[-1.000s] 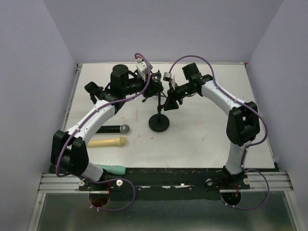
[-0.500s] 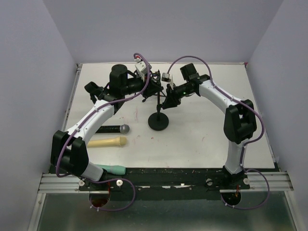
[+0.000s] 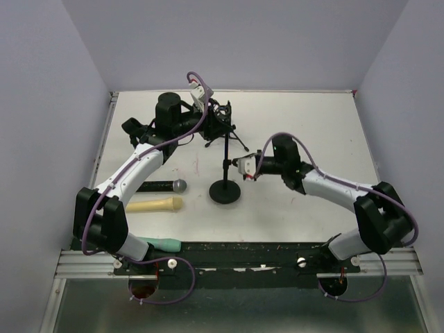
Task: Remove the microphone from the stand
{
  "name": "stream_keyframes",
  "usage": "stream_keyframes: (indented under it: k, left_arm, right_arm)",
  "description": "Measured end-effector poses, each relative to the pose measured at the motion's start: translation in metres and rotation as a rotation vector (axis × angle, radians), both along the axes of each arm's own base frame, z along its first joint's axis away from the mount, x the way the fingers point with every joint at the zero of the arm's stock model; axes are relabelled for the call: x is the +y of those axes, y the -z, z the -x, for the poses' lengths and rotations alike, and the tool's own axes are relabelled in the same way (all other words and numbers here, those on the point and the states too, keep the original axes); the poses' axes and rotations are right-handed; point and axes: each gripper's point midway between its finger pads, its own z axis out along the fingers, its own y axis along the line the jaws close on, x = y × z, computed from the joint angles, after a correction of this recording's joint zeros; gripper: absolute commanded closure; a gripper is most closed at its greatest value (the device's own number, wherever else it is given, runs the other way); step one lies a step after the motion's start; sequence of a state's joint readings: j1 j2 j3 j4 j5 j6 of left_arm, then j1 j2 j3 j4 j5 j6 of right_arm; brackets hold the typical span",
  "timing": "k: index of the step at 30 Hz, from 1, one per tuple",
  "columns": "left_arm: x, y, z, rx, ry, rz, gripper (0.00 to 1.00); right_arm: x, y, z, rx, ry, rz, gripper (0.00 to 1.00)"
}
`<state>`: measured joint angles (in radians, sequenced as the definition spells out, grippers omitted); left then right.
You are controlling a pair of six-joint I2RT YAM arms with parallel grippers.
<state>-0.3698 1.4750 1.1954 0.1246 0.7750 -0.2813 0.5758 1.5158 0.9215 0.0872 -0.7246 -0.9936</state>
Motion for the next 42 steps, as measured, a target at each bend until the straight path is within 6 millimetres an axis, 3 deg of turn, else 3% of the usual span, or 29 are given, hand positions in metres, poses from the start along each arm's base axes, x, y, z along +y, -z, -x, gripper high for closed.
stream_keyframes:
  k: [4, 7, 10, 14, 17, 20, 24, 28, 30, 32, 35, 40, 42]
  left_arm:
    - [0.000, 0.006, 0.001, 0.041, -0.002, 0.005, 1.00]
    - [0.000, 0.002, -0.002, 0.028, -0.008, 0.017, 1.00]
    - [0.000, -0.003, -0.003, 0.003, -0.009, 0.027, 1.00]
    - [-0.001, -0.006, -0.004, -0.012, -0.008, 0.029, 1.00]
    - [0.000, -0.006, -0.005, -0.026, -0.007, 0.024, 1.00]
    - [0.000, -0.005, -0.006, -0.034, -0.008, 0.020, 1.00]
    - [0.000, -0.004, -0.009, -0.046, -0.006, 0.014, 1.00]
    - [-0.001, -0.007, -0.011, -0.064, -0.003, 0.015, 1.00]
    - [-0.001, -0.007, -0.013, -0.071, -0.003, 0.014, 1.00]
    - [-0.001, -0.006, -0.014, -0.073, -0.002, 0.011, 1.00]
    - [-0.001, -0.005, -0.015, -0.075, -0.002, 0.009, 1.00]
    - [-0.002, -0.008, -0.015, -0.088, -0.001, 0.007, 1.00]
    - [-0.001, -0.008, -0.015, -0.093, -0.001, 0.005, 1.00]
  right_arm:
    - [-0.001, -0.001, 0.002, -0.373, -0.033, -0.089, 0.93]
    - [-0.003, -0.007, -0.009, -0.510, -0.003, -0.100, 0.77]
    - [-0.011, -0.013, -0.016, -0.579, 0.046, -0.078, 0.59]
    - [-0.024, -0.017, -0.020, -0.569, 0.105, -0.026, 0.42]
    - [-0.037, -0.021, -0.023, -0.535, 0.163, 0.007, 0.36]
    - [-0.059, -0.017, -0.029, -0.450, 0.244, 0.031, 0.36]
    - [-0.078, -0.016, -0.051, -0.174, 0.404, 0.026, 0.37]
    - [-0.060, -0.072, -0.081, 0.141, 0.486, -0.133, 0.34]
    - [-0.050, -0.095, -0.082, 0.285, 0.477, -0.219, 0.34]
    - [-0.041, -0.101, -0.073, 0.437, 0.462, -0.269, 0.35]
    - [-0.031, -0.083, -0.062, 0.673, 0.438, -0.271, 0.37]
    - [-0.027, -0.024, -0.053, 1.020, 0.453, -0.202, 0.41]
    - [-0.028, -0.011, -0.051, 1.096, 0.472, -0.190, 0.42]
